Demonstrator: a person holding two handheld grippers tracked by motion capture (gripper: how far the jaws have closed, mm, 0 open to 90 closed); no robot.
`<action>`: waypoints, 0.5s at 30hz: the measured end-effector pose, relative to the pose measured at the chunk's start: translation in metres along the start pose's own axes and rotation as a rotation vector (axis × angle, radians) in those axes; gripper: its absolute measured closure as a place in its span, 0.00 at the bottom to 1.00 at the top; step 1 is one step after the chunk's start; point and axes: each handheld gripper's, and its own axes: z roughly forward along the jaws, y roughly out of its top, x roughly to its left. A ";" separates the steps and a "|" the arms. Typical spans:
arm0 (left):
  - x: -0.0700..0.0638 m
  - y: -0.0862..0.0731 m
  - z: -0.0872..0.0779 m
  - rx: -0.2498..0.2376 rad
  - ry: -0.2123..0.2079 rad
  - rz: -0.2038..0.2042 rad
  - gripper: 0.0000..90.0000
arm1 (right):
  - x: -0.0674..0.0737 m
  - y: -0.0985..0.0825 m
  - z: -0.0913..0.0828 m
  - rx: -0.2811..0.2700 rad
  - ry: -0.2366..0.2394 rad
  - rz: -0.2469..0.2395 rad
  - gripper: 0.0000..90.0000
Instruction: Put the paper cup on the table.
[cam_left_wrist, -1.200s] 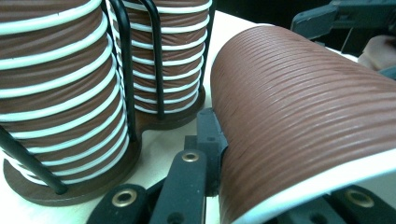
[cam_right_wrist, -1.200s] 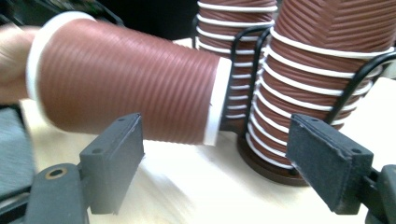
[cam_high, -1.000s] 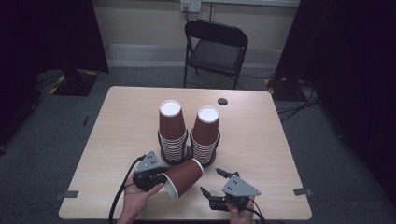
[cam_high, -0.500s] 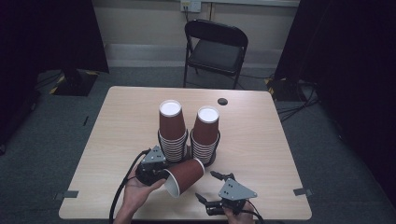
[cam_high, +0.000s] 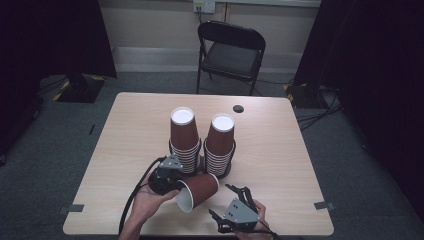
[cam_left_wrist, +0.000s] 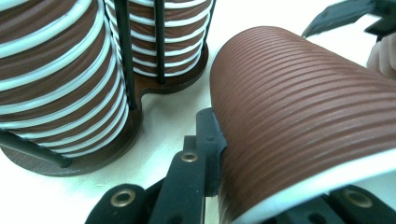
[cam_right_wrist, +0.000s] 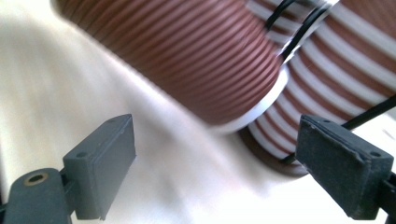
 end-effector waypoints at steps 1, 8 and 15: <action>-0.001 0.002 0.002 0.023 -0.001 0.007 0.96 | 0.002 0.002 0.000 -0.014 -0.016 -0.008 0.12; -0.002 0.007 0.007 0.079 -0.029 0.006 0.96 | 0.006 0.008 0.007 -0.016 0.001 -0.100 0.12; -0.002 0.010 0.010 0.099 -0.040 0.009 0.96 | 0.008 0.011 0.012 -0.008 0.007 -0.145 0.12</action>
